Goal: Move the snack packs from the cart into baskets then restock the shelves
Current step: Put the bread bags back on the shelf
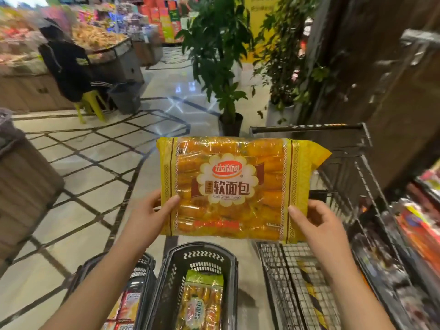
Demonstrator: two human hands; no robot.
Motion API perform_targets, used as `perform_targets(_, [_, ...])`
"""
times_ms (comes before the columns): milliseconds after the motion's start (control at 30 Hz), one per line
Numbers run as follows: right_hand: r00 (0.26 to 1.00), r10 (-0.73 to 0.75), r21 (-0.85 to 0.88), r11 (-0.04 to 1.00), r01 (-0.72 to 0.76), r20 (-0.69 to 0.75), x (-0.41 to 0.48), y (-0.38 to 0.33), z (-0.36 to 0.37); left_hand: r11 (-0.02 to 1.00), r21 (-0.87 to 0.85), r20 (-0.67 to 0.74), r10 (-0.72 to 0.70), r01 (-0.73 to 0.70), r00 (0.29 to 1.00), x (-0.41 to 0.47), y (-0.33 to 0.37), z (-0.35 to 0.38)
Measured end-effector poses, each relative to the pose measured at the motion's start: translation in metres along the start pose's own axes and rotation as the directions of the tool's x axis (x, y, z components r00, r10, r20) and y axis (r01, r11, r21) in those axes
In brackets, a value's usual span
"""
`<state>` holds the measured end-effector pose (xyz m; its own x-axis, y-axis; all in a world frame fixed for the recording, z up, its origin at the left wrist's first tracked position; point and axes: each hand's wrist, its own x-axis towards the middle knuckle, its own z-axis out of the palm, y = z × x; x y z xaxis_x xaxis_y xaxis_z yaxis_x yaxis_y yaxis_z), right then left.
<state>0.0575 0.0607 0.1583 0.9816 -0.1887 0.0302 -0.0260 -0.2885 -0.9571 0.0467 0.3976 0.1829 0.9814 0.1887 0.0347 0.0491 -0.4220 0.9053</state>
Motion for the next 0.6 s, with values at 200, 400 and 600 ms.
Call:
perform_targets(200, [0.954, 0.076, 0.013, 0.997, -0.076, -0.291, -0.097, 0.016, -0.044, 0.993, -0.118, 0.252, 0.034, -0.004, 0.967, -0.012, 0.001, 0.042])
perform_targets(400, [0.812, 0.184, 0.057, 0.981, -0.184, -0.554, -0.222, 0.027, -0.094, 0.990, -0.140, 0.501, 0.098, -0.031, 0.860, -0.061, 0.018, 0.109])
perform_targets(600, [0.637, 0.243, 0.113, 0.965, -0.238, -0.732, -0.338, 0.042, -0.162, 0.982, -0.126, 0.691, 0.187, -0.137, 0.698, -0.141, 0.061, 0.197])
